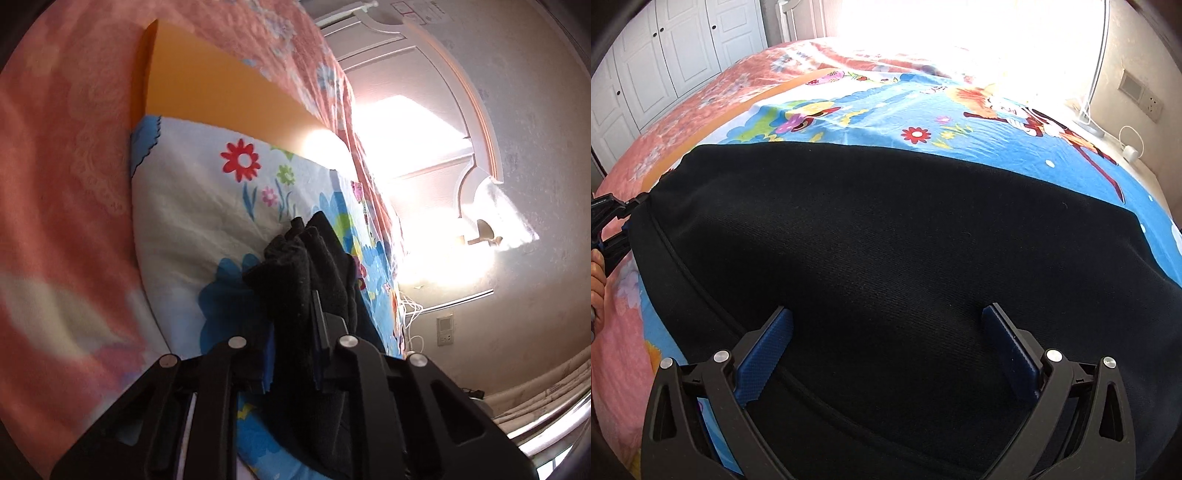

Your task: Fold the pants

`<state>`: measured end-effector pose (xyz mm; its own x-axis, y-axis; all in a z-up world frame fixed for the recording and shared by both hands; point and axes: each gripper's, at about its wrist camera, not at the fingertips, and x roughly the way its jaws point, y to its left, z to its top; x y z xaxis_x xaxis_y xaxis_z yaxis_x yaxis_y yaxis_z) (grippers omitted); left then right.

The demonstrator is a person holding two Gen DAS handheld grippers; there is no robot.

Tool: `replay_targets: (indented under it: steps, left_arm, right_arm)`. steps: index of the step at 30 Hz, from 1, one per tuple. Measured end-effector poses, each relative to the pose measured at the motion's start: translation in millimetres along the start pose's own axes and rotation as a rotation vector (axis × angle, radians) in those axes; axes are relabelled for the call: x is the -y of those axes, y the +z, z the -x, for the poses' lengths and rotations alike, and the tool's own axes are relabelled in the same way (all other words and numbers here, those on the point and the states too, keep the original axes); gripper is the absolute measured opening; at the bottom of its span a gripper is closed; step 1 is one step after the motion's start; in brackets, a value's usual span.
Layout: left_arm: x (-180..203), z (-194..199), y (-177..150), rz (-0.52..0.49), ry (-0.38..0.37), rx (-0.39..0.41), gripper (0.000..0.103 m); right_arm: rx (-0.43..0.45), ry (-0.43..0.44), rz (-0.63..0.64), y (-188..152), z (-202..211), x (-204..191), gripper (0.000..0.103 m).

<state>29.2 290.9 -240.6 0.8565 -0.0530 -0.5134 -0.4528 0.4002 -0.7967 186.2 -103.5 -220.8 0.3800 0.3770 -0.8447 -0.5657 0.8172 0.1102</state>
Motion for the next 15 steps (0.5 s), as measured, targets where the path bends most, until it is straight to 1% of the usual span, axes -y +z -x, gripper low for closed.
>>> replay_targets:
  steps: [1, 2, 3, 4, 6, 8, 10, 11, 12, 13, 15]
  left_arm:
    - [23, 8, -3, -0.080, 0.029, 0.022, 0.012]
    - [48, 17, -7, -0.177, 0.071, 0.047, 0.011]
    - [74, 23, -15, -0.281, 0.128, 0.071, 0.011]
    - [100, 28, -25, -0.389, 0.183, 0.098, 0.011]
    - [154, 33, -57, -0.628, 0.263, 0.154, 0.011]
    - [201, 30, -103, -0.875, 0.341, 0.195, 0.011]
    - [238, 20, -161, -1.123, 0.394, 0.221, 0.011]
    - [252, 13, -192, -1.240, 0.410, 0.231, 0.011]
    - [262, 5, -222, -1.344, 0.412, 0.232, 0.011]
    - [267, -2, -250, -1.430, 0.411, 0.230, 0.011]
    - [266, -21, -298, -1.563, 0.405, 0.196, 0.011]
  right_arm:
    - [0.000, 0.071, -0.054, 4, 4, 8, 0.099]
    - [-0.001, 0.160, -0.122, 7, 9, 18, 0.099]
    - [-0.009, 0.248, -0.183, 11, 12, 27, 0.099]
    - [-0.019, 0.339, -0.239, 14, 14, 35, 0.099]
    - [-0.042, 0.508, -0.330, 19, 15, 47, 0.099]
    - [-0.080, 0.694, -0.406, 20, 10, 56, 0.099]
    - [-0.127, 0.879, -0.485, 19, 0, 61, 0.099]
    - [-0.142, 0.952, -0.523, 18, -4, 64, 0.099]
    - [-0.151, 1.010, -0.558, 15, -8, 67, 0.099]
    - [-0.158, 1.048, -0.587, 13, -11, 70, 0.099]
    - [-0.167, 1.084, -0.615, 11, -18, 75, 0.098]
